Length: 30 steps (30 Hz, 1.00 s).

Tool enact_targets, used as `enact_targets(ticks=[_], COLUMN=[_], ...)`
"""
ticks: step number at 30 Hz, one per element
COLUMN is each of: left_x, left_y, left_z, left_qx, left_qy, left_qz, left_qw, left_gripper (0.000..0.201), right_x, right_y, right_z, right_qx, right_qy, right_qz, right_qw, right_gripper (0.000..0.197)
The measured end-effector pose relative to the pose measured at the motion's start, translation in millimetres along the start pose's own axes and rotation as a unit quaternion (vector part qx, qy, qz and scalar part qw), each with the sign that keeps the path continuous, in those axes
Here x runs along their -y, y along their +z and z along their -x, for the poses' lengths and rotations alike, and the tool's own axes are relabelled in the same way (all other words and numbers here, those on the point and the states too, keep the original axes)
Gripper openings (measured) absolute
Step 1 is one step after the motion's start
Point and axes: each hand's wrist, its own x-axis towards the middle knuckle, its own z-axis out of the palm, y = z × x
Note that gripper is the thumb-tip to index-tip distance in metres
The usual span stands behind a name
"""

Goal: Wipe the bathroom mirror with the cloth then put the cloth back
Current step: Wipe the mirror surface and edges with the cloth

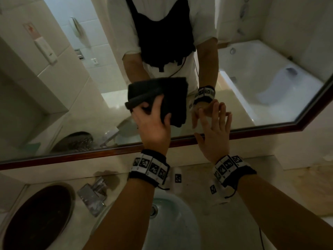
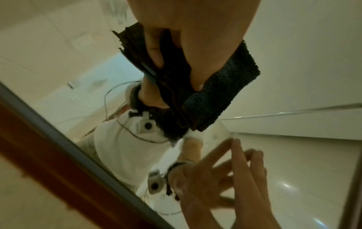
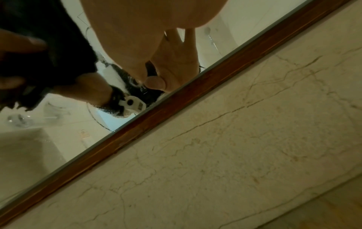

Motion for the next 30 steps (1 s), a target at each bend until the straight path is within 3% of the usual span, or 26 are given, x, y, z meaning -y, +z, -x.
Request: enact_targets(ticks=[5, 16, 24, 30], left_x=[5.2, 49.6, 80.7, 109.3], left_y=[25.1, 31.5, 11.8, -4.2], left_z=[24.2, 61.5, 58.1, 52.1], left_qx=[0.010, 0.067, 0.024, -0.006], left_qy=[0.058, -0.013, -0.017, -0.042], left_qz=[0.000, 0.027, 0.017, -0.009], left_qw=[0.998, 0.997, 0.999, 0.999], left_gripper=[0.049, 0.052, 0.043, 0.037], right_x=[-2.1, 1.4, 6.7, 19.7], right_y=[0.0, 0.7, -4.4, -7.3], right_z=[0.5, 2.5, 4.0, 3.2], right_qx=[0.002, 0.004, 0.000, 0.024], right_qy=[-0.009, -0.001, 0.007, 0.054], right_qz=[0.004, -0.001, -0.004, -0.013], right_qw=[1.000, 1.000, 1.000, 0.998], right_gripper=[0.093, 0.097, 0.093, 0.095])
